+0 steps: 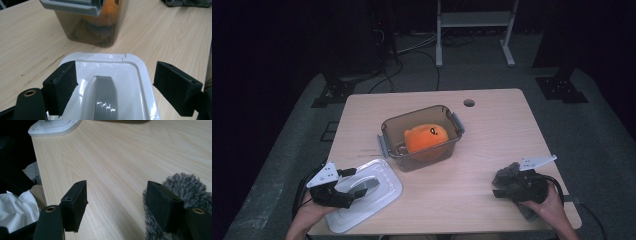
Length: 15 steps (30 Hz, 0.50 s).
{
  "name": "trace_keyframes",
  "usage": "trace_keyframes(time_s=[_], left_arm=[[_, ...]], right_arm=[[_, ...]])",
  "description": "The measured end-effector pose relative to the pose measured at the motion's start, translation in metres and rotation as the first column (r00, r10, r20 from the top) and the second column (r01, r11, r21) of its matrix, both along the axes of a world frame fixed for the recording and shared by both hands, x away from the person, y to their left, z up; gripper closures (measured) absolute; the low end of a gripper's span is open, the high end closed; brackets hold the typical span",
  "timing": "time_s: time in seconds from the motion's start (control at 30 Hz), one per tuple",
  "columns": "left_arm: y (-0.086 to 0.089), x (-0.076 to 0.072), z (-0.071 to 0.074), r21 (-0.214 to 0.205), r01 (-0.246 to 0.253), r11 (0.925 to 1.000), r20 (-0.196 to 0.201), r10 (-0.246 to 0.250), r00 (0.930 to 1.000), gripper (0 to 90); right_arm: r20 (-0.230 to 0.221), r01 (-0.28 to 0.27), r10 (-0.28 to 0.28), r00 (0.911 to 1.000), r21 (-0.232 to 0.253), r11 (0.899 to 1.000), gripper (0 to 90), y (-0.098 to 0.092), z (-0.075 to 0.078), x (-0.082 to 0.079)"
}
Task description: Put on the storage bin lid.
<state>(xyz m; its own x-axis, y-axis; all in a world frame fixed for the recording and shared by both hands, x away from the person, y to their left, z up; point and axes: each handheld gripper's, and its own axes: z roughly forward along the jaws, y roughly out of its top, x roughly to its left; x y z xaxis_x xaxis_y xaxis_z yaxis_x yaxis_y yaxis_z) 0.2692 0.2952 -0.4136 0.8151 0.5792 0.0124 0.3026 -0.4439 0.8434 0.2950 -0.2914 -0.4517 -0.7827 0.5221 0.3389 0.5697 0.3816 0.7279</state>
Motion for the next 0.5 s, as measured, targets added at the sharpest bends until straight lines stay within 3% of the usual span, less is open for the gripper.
trace_keyframes(time_s=[0.5], left_arm=[[0.006, -0.004, -0.016, 0.036, -0.018, 0.9992, -0.02, 0.019, 0.9996, 22.3]], right_arm=[[0.002, 0.0, 0.0, 1.0, 0.005, 1.0, 33.0, -0.001, 0.0, -0.001]])
